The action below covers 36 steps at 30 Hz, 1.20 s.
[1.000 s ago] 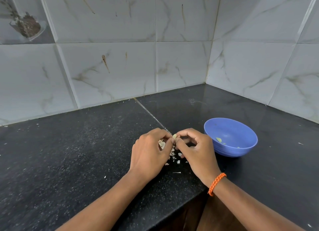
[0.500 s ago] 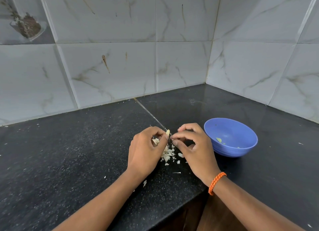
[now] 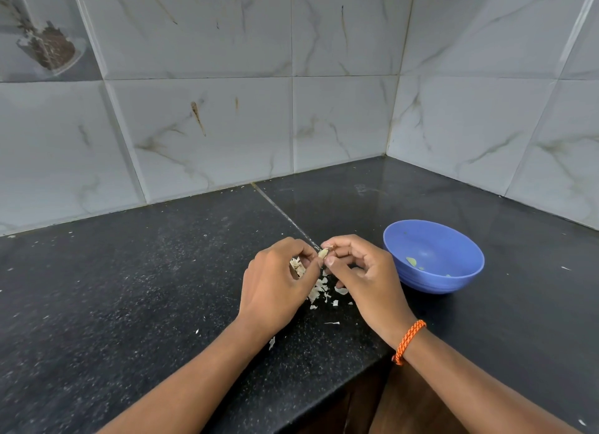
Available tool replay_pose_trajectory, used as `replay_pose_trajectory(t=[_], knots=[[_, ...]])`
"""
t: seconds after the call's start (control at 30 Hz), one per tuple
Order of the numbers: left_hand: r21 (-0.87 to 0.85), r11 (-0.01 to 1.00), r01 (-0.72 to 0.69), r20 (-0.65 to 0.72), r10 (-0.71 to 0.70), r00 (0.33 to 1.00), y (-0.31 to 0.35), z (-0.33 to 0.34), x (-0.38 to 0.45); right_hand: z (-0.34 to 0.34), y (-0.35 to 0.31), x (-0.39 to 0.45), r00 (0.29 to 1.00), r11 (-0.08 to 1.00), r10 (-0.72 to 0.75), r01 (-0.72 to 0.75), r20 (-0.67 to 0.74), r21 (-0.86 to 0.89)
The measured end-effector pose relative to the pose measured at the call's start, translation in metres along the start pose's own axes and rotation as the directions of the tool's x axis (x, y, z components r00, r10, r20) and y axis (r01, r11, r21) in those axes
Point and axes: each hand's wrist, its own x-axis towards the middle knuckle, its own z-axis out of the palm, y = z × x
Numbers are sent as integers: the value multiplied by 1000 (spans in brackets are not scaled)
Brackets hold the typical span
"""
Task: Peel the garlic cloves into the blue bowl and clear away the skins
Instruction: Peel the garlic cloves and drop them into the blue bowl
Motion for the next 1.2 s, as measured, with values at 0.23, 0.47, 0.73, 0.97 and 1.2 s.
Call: replay_pose_trajectory(t=[0.23, 0.47, 0.73, 0.97, 1.2], knots=[[-35, 999, 3, -7, -3, 1000, -2, 0, 1, -2, -2, 0, 999, 991, 33, -31, -8, 132], [-41, 999, -5, -7, 5, 1000, -1, 0, 0, -2, 0, 0, 999, 993, 33, -32, -8, 118], [-192, 980, 51, -9, -53, 999, 3, 1, 0, -1, 4, 0, 999, 994, 45, -45, 4, 104], [-300, 948, 106, 17, -105, 994, 5, -2, 0, -2, 0, 0, 1000, 995, 17, -17, -2, 95], [-307, 945, 115, 41, -108, 993, 9, -3, -1, -2, -1, -1, 999, 999, -23, 24, -41, 46]])
